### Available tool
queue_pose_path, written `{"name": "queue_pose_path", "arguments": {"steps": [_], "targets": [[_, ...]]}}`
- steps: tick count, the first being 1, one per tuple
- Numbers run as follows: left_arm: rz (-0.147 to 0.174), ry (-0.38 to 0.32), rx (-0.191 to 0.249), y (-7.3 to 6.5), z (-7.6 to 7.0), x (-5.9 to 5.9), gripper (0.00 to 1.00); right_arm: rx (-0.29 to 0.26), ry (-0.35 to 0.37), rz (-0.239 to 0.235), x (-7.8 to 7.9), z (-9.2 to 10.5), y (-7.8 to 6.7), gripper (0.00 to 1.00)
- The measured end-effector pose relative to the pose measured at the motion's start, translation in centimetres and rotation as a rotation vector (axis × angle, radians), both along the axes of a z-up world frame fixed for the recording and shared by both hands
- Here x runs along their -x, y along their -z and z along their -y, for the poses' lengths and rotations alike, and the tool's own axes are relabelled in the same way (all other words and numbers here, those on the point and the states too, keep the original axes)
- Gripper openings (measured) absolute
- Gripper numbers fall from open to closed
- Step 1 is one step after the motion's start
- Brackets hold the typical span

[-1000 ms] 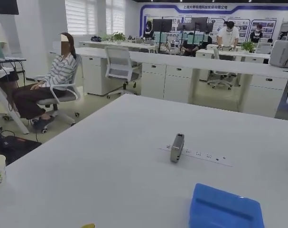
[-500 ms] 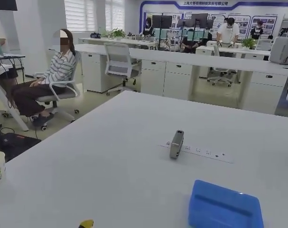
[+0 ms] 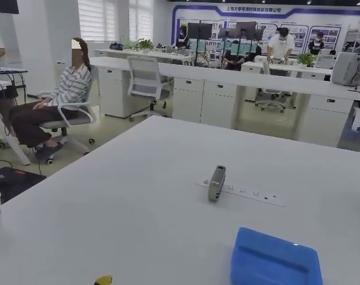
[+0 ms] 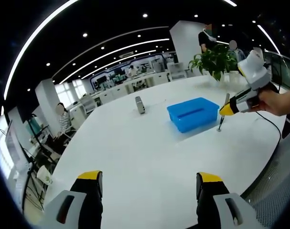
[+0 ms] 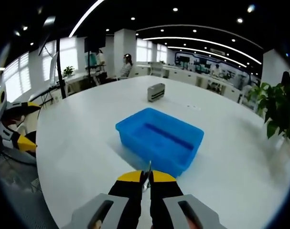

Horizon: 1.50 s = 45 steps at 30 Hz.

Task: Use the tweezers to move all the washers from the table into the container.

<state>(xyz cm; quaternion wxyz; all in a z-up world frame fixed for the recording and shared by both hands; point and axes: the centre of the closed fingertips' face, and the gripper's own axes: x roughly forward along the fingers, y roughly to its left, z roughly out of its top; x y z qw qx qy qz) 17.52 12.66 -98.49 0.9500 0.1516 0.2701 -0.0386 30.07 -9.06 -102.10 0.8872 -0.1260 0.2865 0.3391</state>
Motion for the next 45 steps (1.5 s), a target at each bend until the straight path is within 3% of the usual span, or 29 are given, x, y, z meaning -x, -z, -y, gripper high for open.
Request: {"name": "queue_pose_path", "arguments": {"steps": [12, 30, 45], "targets": [[0.001, 0.001, -0.001, -0.1, 0.0, 0.0, 0.82, 0.023, -0.007, -0.031, -0.1, -0.1, -0.1, 0.00], [-0.006, 0.002, -0.003, 0.0, 0.0, -0.1, 0.81, -0.013, -0.003, -0.009, -0.3, 0.3, -2.5, 0.01], [0.001, 0.002, 0.001, -0.1, 0.1, 0.0, 0.82, -0.028, -0.013, 0.015, -1.6, 0.5, -4.8, 0.01]]}}
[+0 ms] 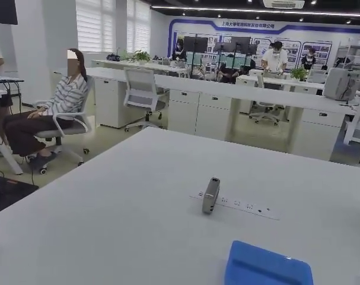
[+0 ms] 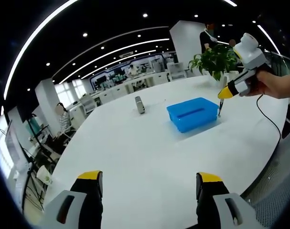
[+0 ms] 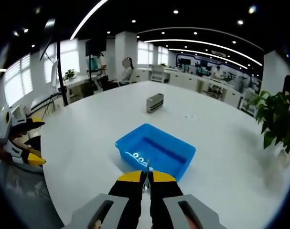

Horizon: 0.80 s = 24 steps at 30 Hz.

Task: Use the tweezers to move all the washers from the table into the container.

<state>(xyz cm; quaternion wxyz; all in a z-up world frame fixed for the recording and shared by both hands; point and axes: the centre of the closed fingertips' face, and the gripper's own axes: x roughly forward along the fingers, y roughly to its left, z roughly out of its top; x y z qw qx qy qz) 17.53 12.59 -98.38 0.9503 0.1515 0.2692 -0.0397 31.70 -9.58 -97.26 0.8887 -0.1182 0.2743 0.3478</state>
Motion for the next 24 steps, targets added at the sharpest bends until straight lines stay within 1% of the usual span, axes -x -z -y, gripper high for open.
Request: {"name": "queue_pose_path", "arguments": {"steps": [2, 5, 8, 14, 24], "targets": [[0.000, -0.004, 0.002, 0.0, -0.1, 0.0, 0.82, -0.011, 0.003, 0.003, -0.2, -0.1, -0.4, 0.01], [0.002, -0.008, 0.003, 0.0, -0.2, 0.0, 0.82, 0.000, 0.004, 0.023, -0.7, 0.0, -0.7, 0.01], [0.002, -0.005, 0.001, 0.0, -0.1, 0.0, 0.82, -0.006, 0.012, 0.022, -1.1, 0.1, -1.0, 0.01], [0.005, -0.006, 0.003, -0.1, -0.1, 0.0, 0.82, 0.000, 0.016, 0.039, -1.8, 0.1, -1.6, 0.01], [-0.004, -0.004, 0.000, 0.1, -0.1, 0.0, 0.81, 0.010, 0.023, 0.056, -3.0, 0.3, -1.9, 0.01]]}}
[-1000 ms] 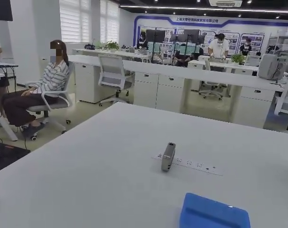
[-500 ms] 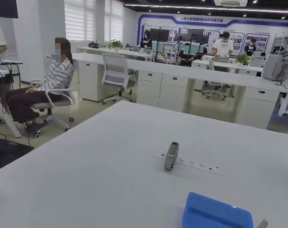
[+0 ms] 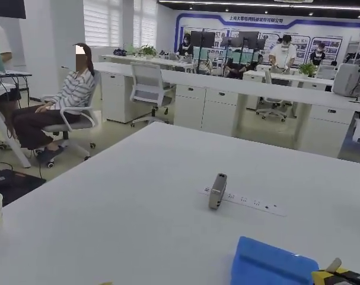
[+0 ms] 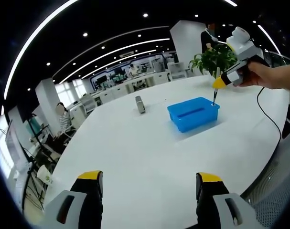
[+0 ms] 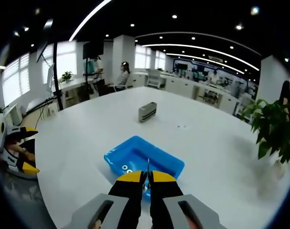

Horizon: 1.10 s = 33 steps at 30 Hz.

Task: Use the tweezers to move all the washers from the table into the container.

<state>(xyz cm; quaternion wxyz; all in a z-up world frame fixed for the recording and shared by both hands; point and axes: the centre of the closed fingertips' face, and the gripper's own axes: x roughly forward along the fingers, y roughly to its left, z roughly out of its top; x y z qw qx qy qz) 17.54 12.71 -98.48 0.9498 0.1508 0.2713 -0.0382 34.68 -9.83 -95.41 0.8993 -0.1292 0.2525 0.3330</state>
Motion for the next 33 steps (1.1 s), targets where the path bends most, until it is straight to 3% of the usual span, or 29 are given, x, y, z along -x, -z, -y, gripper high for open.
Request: {"name": "queue_pose_path", "arguments": {"steps": [16, 33], "targets": [[-0.034, 0.010, -0.013, 0.6, 0.1, 0.1, 0.81, -0.003, 0.019, -0.025, -1.5, -0.2, 1.5, 0.01], [-0.075, 0.006, -0.030, 1.5, 0.0, 0.2, 0.81, 0.001, 0.012, -0.070, -3.1, -0.5, 4.2, 0.01]]}}
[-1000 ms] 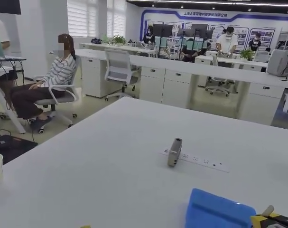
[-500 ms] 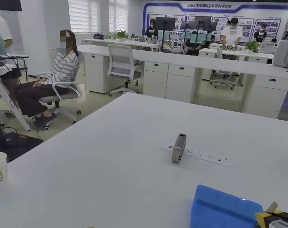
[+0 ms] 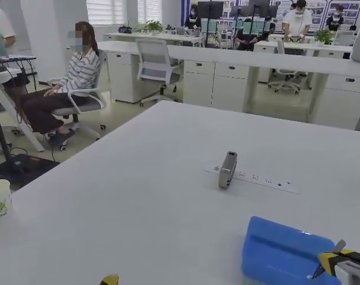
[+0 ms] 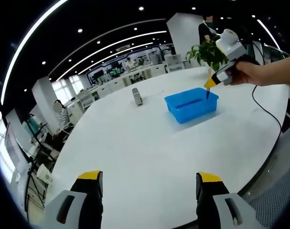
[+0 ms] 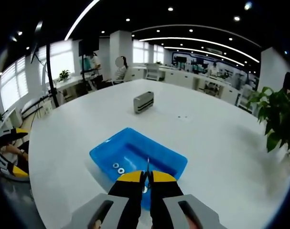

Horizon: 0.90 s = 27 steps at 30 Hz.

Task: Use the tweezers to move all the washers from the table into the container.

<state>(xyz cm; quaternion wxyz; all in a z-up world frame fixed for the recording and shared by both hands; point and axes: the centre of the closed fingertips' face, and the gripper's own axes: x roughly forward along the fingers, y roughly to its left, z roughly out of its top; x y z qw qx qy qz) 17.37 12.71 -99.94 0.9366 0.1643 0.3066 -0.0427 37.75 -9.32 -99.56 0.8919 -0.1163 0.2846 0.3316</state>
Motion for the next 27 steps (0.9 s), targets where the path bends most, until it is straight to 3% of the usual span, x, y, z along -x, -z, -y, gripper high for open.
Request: {"name": "queue_pose_path", "arguments": {"steps": [11, 27], "targets": [[-0.008, 0.002, -0.003, 0.2, 0.0, 0.0, 0.81, -0.010, 0.011, -0.039, 0.3, -0.3, 1.7, 0.01], [-0.009, 0.015, 0.004, 0.1, 0.3, 0.0, 0.82, 0.007, 0.002, -0.031, 0.1, -0.5, 2.2, 0.01]]}}
